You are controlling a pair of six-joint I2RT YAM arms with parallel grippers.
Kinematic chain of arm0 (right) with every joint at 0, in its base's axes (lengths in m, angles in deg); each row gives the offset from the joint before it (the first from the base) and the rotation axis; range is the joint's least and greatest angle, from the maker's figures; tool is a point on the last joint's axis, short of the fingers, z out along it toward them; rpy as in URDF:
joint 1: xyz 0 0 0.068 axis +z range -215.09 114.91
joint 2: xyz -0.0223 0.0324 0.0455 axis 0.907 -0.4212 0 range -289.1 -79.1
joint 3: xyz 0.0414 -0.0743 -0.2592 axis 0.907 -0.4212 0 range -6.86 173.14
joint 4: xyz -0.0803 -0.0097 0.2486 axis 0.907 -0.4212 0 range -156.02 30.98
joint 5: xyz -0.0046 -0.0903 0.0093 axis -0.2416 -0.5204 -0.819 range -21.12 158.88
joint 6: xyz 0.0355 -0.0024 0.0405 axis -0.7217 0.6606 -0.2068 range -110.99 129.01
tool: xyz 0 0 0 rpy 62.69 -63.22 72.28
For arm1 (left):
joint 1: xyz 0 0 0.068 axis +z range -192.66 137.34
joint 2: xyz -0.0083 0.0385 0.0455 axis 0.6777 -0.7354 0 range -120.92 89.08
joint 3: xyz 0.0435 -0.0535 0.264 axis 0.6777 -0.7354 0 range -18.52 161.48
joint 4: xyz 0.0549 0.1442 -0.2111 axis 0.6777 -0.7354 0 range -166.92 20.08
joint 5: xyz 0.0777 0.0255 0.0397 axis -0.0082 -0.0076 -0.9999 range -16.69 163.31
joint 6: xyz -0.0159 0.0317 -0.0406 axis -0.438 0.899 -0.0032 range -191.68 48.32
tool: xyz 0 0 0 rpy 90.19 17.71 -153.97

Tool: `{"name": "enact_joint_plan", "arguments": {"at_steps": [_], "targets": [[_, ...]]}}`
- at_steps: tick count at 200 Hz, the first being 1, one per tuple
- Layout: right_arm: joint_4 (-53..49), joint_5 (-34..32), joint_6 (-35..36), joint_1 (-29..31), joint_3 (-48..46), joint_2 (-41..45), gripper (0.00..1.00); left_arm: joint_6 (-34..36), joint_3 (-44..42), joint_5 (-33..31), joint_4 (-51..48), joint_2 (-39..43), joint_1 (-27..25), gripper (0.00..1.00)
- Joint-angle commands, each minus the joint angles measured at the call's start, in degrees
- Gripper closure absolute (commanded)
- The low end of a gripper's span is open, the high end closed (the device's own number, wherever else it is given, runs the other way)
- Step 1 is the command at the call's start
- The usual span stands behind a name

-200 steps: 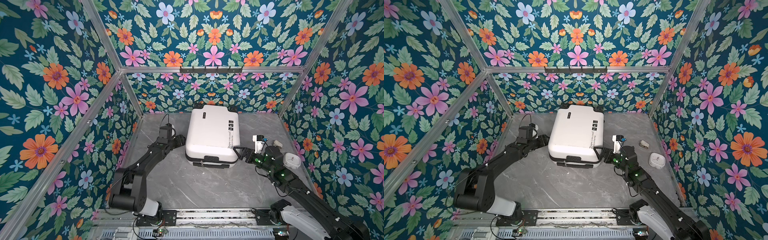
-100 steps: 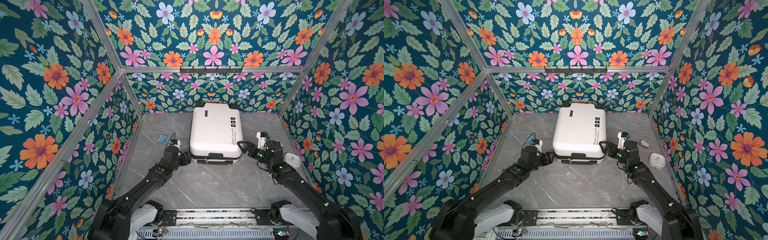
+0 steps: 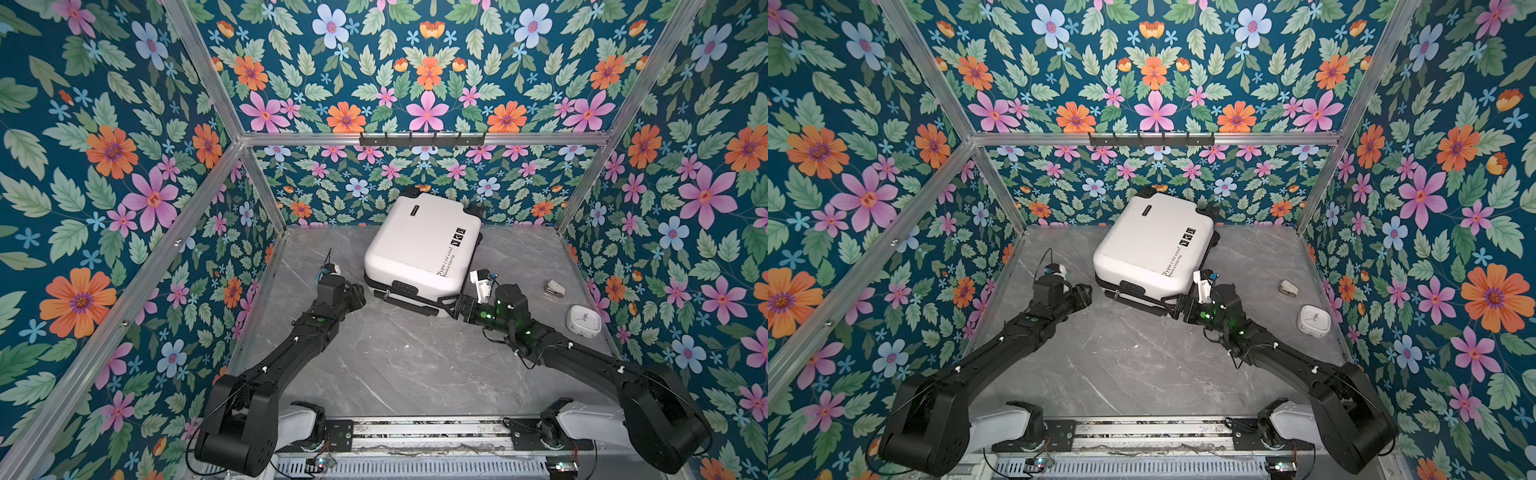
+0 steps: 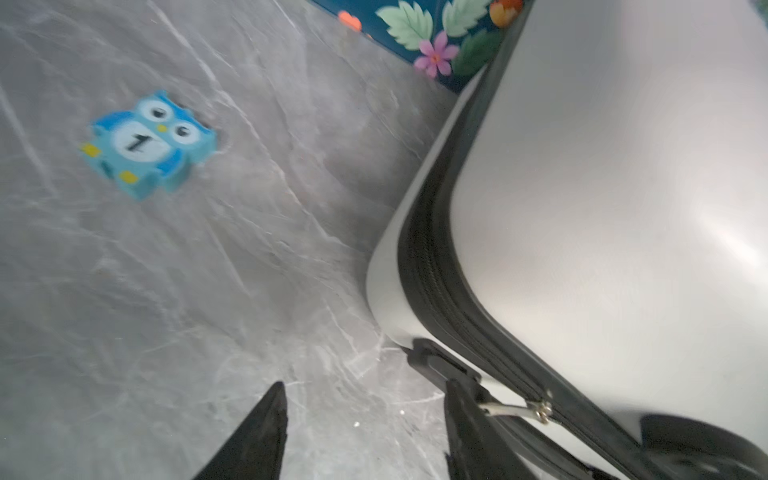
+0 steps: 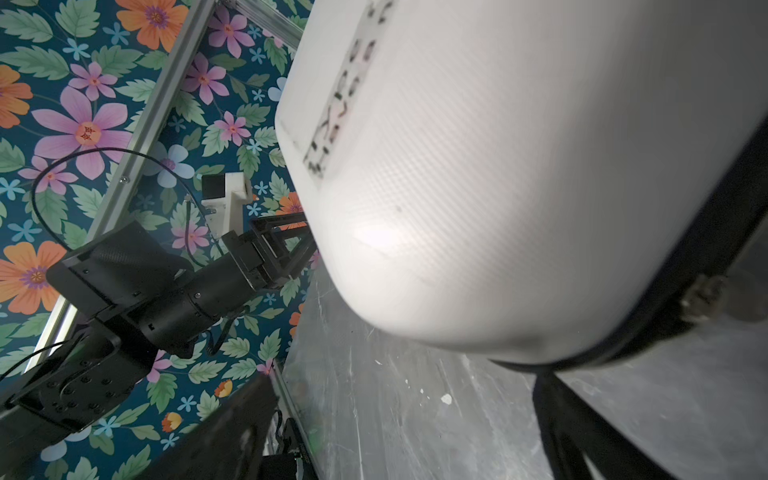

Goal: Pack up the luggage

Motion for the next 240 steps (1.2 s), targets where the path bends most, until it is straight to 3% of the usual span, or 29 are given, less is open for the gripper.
{"name": "enact_joint_plan", "arguments": {"at_steps": [1,43,77,106,167,240], "targets": [[2.4,0.4,1.2,1.0,2.7,-1.2,0.08,3.4,-2.2,2.7,1.8,3.7,0.4,0.43],[-10.9,-8.0,9.8,-1.6,2.4,7.5,0.12,6.3,-10.7,10.6,10.6,7.7,-2.0,0.54],[-21.0,-7.8,13.7,-11.8,-1.8,17.9,0.12,10.3,-13.8,5.5,16.9,7.1,-10.4,0.55],[-30.0,-12.6,18.8,-12.9,-2.4,21.6,0.13,13.6,-13.8,1.6,22.3,1.2,-14.3,0.66],[-25.5,-14.4,19.6,-12.9,-10.5,27.1,0.16,19.0,-13.7,1.6,35.5,-7.6,-14.4,0.75],[-24.1,-13.3,19.1,-12.9,-10.1,26.0,0.16,21.9,-11.4,0.6,44.3,-14.5,-14.3,0.83]]}}
